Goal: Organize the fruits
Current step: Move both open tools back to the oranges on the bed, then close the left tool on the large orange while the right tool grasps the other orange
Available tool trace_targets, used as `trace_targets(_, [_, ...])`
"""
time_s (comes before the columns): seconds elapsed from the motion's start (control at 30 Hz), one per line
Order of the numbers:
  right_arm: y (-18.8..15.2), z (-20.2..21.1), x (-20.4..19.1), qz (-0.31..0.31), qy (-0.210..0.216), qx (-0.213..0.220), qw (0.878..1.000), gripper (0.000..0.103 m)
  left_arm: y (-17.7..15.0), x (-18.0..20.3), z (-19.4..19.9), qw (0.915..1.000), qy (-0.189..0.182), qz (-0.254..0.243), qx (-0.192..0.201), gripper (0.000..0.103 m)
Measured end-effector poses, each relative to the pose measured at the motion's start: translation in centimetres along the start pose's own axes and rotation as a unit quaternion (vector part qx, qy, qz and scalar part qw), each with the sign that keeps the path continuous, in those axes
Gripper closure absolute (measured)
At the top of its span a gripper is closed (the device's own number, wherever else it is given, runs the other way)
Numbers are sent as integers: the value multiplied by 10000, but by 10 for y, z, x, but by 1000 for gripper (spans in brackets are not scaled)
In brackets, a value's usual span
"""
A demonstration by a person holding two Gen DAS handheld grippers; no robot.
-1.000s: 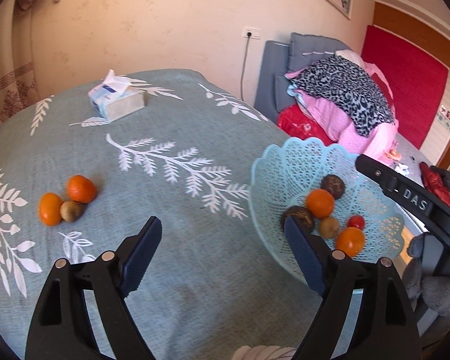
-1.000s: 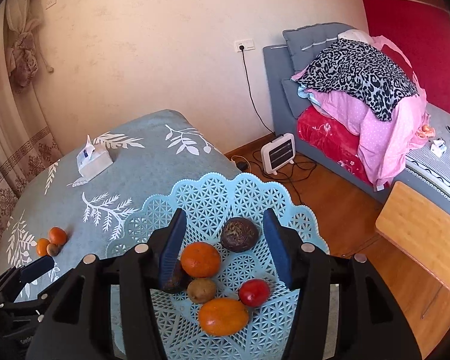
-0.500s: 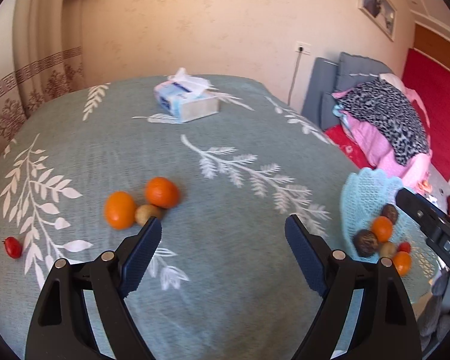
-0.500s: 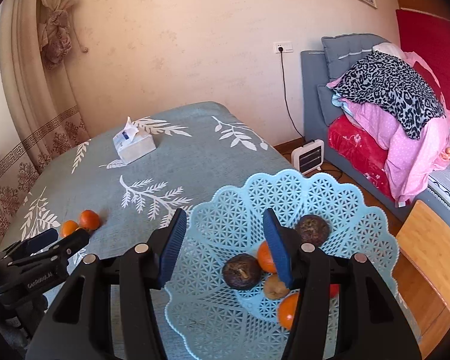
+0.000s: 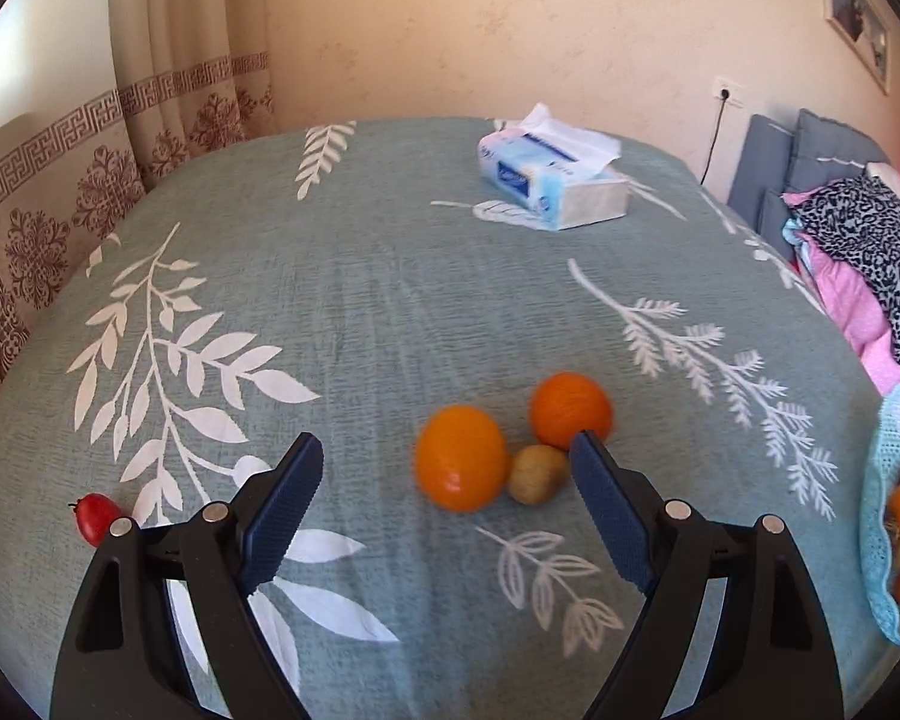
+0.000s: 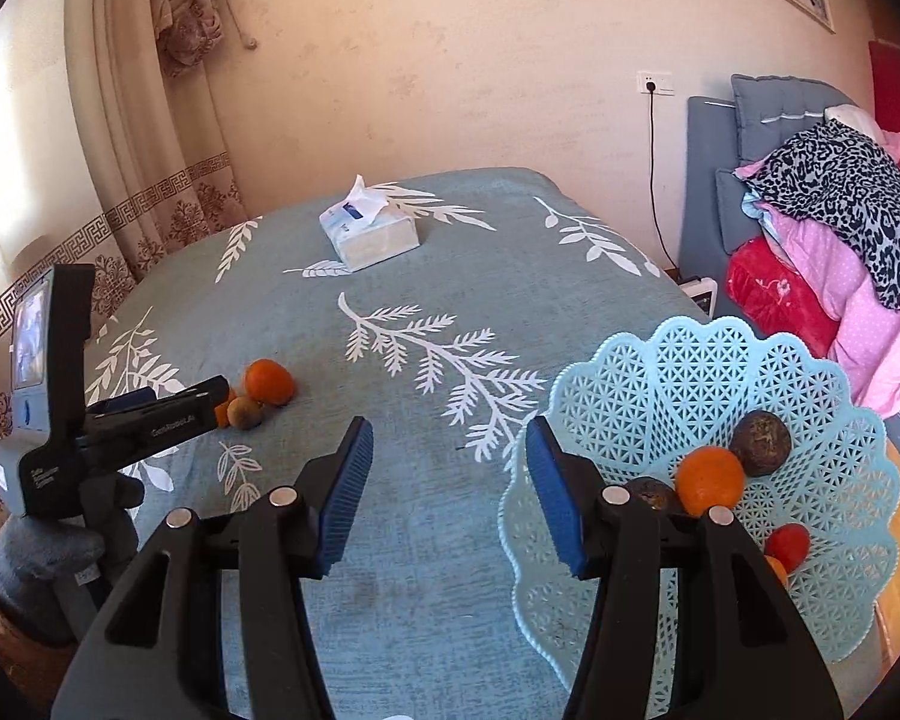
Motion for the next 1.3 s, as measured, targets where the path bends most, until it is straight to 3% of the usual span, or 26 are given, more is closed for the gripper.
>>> trace_targets(0.27, [-1,-9,-18,129,174,-90,9997,48,5,-15,-31,9996,202,120,-182,19])
trace_targets(0.47, [-2,-18,-30,214,266,-163,9993,48,5,-20,-39,9993,80,279,-252,19])
trace_targets(0.63, [0,-24,-41,309,314,-203,9988,48,2,-11,-36,9991,-271,213,-258,40])
trace_targets(0.77, [1,-29,-48,368,315,-242,9985,48,-2,-3,-31,9973,-635,195,-305,63])
trace_targets(0.83, [1,-33,-52,373,340,-285,9983,48,-3,-2,-27,9968,-708,202,-312,66])
trace_targets(1.0, [4,-47,-62,321,485,-444,9973,48,-3,-13,-22,9974,-583,334,-241,66])
trace_targets(1.3, [12,-84,-88,410,723,-776,9935,48,12,-40,-5,9985,-36,476,274,66])
Point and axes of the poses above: each gripper's, at about its wrist camera, not at the fingertips, and z roughly against the way its jaws point, x to its right, y to its top, the point moved 8 cm from there along -z, roughly the way its jaws point, and after that the axes turned 9 degrees about z, right-handed, at the moved point
